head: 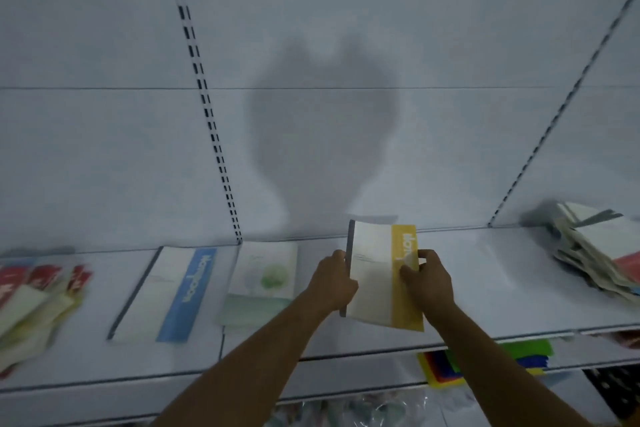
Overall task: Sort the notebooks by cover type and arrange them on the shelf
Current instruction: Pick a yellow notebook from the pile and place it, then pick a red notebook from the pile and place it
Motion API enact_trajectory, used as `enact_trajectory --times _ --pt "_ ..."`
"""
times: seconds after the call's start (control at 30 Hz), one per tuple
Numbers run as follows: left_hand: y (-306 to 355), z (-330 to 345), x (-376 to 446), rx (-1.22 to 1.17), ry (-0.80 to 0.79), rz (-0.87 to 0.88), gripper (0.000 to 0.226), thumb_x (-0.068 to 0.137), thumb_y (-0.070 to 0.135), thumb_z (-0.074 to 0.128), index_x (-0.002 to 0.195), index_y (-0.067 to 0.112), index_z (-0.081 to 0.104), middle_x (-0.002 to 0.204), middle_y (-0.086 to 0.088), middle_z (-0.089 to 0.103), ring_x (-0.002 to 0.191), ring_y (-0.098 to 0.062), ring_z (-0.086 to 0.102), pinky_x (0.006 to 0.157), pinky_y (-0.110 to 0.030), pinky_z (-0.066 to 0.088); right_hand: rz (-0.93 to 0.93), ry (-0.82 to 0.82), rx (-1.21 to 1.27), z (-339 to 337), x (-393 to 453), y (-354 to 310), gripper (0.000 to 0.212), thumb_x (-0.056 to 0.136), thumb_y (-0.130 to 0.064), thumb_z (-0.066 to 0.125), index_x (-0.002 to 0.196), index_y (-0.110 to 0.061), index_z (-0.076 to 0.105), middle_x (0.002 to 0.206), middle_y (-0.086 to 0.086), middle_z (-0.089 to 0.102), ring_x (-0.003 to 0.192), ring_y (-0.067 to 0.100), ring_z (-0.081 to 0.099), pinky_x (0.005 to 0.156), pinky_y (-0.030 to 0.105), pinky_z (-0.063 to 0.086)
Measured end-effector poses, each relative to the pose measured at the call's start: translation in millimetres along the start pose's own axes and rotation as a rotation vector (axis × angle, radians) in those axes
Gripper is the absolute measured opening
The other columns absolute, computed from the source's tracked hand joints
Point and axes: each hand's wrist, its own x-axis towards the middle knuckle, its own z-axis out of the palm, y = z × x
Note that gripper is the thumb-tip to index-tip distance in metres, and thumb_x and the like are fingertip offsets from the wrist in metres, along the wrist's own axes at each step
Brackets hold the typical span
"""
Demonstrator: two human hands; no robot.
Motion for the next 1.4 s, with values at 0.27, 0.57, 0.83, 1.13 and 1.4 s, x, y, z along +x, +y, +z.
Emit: enact_trajectory --times 0.27,0.57,0.83,1.13,1.4 --pt "-37.4 9.8 17.6 0.021 0.109 -0.222 0.037 0.082 0.018 0.061 0.115 0.004 0.051 0.110 -0.013 0.062 0.094 -0.026 0.062 0.082 -0.039 0.055 -0.090 -0.242 -0.175 52.5 45.3 2.5 0.043 0.087 -0.024 0.063 0.124 -0.009 0.048 0.109 0.012 0.064 0.094 0.028 0.063 0.075 0.036 0.053" --pt "-30.8 46.1 24.7 0.171 0.103 -0.374 0.053 0.092 0.029 0.052 0.136 0.005 0.035 0.132 -0.015 0.043 0.122 -0.028 0.043 0.100 -0.034 0.038 -0.182 -0.363 -0.406 66.9 74.6 22.7 0.037 0.086 -0.028 0.061 0.110 -0.004 0.046 0.110 0.014 0.056 0.099 0.031 0.058 0.072 0.033 0.044" --pt "-20.0 12.7 -2.0 0.139 0.298 -0.341 0.040 0.093 0.027 0.050 0.127 0.007 0.048 0.127 -0.013 0.046 0.120 -0.027 0.044 0.099 -0.032 0.038 -0.438 -0.372 -0.305 90.0 57.0 -29.9 0.043 0.091 -0.024 0.056 0.128 -0.005 0.043 0.123 0.017 0.054 0.109 0.033 0.056 0.084 0.039 0.046" --pt "-99.0 -153.2 -164.9 0.046 0.790 -0.507 0.027 0.090 0.028 0.055 0.111 0.012 0.059 0.114 -0.010 0.059 0.107 -0.025 0.055 0.088 -0.031 0.045 -0.744 -0.730 -0.157 191.1 -105.2 -187.2 0.027 0.095 -0.022 0.051 0.112 -0.002 0.057 0.113 0.017 0.064 0.105 0.030 0.059 0.084 0.030 0.042" --pt "-185.2 -242.1 -357.3 0.031 1.020 -0.790 0.020 0.091 0.024 0.054 0.109 0.017 0.060 0.108 -0.002 0.064 0.096 -0.018 0.060 0.077 -0.026 0.050 -1.013 -0.887 -0.156 278.1 -291.3 -265.9 0.027 0.097 -0.025 0.044 0.106 -0.005 0.059 0.110 0.014 0.065 0.081 0.021 0.052 0.071 0.025 0.038"
